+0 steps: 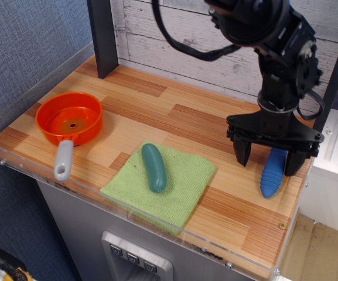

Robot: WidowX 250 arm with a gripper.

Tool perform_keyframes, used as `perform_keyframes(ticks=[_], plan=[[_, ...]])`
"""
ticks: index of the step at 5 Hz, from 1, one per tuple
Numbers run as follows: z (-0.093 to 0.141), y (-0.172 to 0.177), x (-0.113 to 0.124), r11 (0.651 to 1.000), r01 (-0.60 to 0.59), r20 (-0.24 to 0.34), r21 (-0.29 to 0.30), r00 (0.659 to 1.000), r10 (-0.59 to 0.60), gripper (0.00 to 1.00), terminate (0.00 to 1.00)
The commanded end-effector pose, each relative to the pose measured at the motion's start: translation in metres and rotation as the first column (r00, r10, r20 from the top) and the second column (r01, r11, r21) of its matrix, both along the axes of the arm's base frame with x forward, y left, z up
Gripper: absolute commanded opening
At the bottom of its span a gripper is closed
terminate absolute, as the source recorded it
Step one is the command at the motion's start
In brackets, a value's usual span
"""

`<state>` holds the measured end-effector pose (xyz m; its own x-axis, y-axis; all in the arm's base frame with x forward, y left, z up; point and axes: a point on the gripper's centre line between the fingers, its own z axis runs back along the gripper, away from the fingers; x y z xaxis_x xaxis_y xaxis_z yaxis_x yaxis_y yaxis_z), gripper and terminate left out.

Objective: PICK UP THE SPOON AND KEEP ANOTHER SIDE OF THE TABLE

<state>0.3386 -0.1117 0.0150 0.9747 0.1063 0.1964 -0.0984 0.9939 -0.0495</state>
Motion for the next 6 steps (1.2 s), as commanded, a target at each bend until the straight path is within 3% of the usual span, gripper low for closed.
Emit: perform_keyframes(ticks=[1,2,4,5,6], plan=[[0.005,-0.006,0.001,1.000,0.013,0.033,-0.003,0.999,-0.013,1.00,0.00],[0.010,-0.002,-0.001,0.998,-0.022,0.064,-0.053,0.998,0.025,0.00,0.00],[0.024,0.007,-0.001,0.997,-0.062,0.070,-0.055,0.995,0.065,0.00,0.00],[0.038,0.009,0.002,0.991,-0.102,0.108,-0.084,0.988,0.111,0.00,0.00],[0.051,0.015,0.000,0.984,-0.167,0.107,-0.065,0.979,0.174,0.00,0.00]])
